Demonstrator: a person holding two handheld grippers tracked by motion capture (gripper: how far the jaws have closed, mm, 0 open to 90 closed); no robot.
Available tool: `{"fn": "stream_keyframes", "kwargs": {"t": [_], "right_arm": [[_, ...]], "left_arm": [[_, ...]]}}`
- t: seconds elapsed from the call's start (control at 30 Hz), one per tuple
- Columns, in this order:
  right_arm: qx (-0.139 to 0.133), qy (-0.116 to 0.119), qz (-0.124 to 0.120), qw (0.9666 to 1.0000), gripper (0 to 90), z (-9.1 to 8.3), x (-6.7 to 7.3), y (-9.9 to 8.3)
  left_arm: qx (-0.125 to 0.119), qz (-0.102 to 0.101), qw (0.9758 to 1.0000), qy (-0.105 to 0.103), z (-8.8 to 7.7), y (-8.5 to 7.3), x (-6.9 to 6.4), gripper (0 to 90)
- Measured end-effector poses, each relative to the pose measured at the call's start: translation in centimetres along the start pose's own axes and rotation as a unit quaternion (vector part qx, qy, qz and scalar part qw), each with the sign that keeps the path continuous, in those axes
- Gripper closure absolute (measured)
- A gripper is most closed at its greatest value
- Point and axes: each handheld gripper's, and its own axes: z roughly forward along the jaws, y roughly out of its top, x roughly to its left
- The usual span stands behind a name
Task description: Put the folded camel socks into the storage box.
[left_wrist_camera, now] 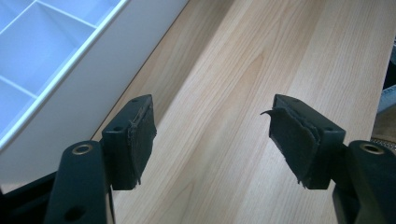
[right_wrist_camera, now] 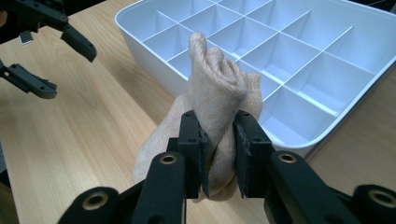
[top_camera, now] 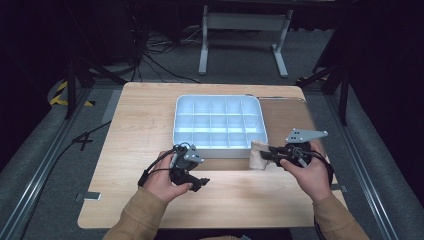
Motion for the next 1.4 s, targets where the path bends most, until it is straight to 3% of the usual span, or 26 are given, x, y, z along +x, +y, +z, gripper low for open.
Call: {"fn": "stream_keyframes", "kwargs": {"t": [0.63, 1.07, 1.4], "right_arm": [[0.01, -0.021, -0.007, 0.9997, 74.2, 0.1, -3.5, 2.9], [0.047, -0.049, -0.008, 0.9977, 73.9, 2.2, -5.5, 4.8], [0.083, -0.066, -0.026, 0.994, 73.8, 4.4, -5.7, 5.2]], "left_arm": [[-0.011, -0.028, 0.9994, 0.018, -1.6, -1.0, 1.2, 31.1], [-0.016, -0.038, 0.9988, 0.029, -2.0, -1.4, 1.6, 31.2], [-0.014, -0.044, 0.9983, 0.034, -2.4, -2.0, 1.7, 31.7]]}}
